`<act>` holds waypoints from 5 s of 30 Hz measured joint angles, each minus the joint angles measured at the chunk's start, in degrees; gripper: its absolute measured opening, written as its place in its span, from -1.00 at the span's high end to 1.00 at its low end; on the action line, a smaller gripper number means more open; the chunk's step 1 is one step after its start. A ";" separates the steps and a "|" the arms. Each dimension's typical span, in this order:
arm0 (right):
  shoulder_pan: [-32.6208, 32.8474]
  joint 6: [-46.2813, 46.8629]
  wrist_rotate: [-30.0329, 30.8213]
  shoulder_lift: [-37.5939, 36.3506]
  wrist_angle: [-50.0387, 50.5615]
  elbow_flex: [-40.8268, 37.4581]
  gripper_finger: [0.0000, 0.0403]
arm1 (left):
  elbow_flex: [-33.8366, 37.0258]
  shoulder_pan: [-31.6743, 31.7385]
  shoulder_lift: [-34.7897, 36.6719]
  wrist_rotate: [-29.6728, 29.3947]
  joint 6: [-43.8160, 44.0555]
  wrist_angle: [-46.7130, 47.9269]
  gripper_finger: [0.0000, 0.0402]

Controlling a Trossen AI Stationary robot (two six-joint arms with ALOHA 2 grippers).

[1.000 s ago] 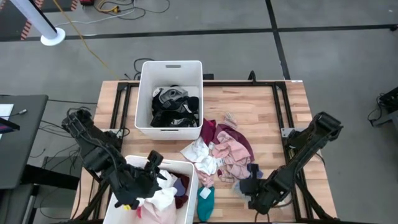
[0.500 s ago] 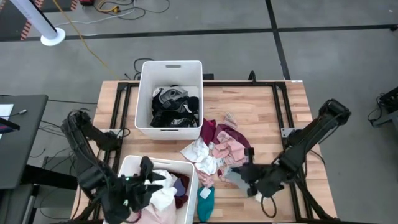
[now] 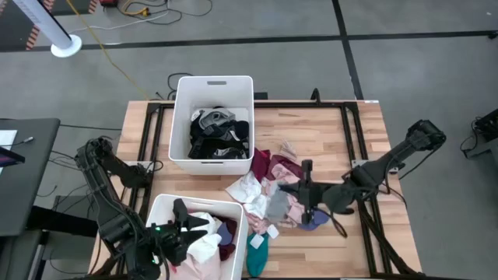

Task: Sort clothes
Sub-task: Put the gray sock into the top white laundry bin, then put the pink underwear into the bottom white laundry bin

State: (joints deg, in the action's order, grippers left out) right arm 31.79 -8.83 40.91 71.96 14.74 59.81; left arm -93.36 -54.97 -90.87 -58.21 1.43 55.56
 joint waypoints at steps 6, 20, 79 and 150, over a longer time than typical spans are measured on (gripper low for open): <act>-4.22 -9.54 0.08 -2.57 -8.22 0.04 1.00 | 0.00 1.61 -0.02 0.05 0.22 -0.05 0.23; -16.94 -27.10 -7.15 -3.89 -25.80 2.35 1.00 | -0.02 7.76 -0.02 10.82 -7.79 -6.39 0.23; -62.61 -4.55 -60.60 27.63 -17.74 32.37 1.00 | -0.06 31.72 -0.26 62.81 -21.04 -18.78 0.23; -50.04 -0.57 -61.57 0.26 49.05 32.38 0.13 | 0.00 36.02 -1.56 62.75 -27.08 -39.91 0.23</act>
State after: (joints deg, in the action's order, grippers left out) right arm -18.25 -9.39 -20.67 72.22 63.79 92.19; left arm -93.37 -18.95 -92.43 4.54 -25.65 15.65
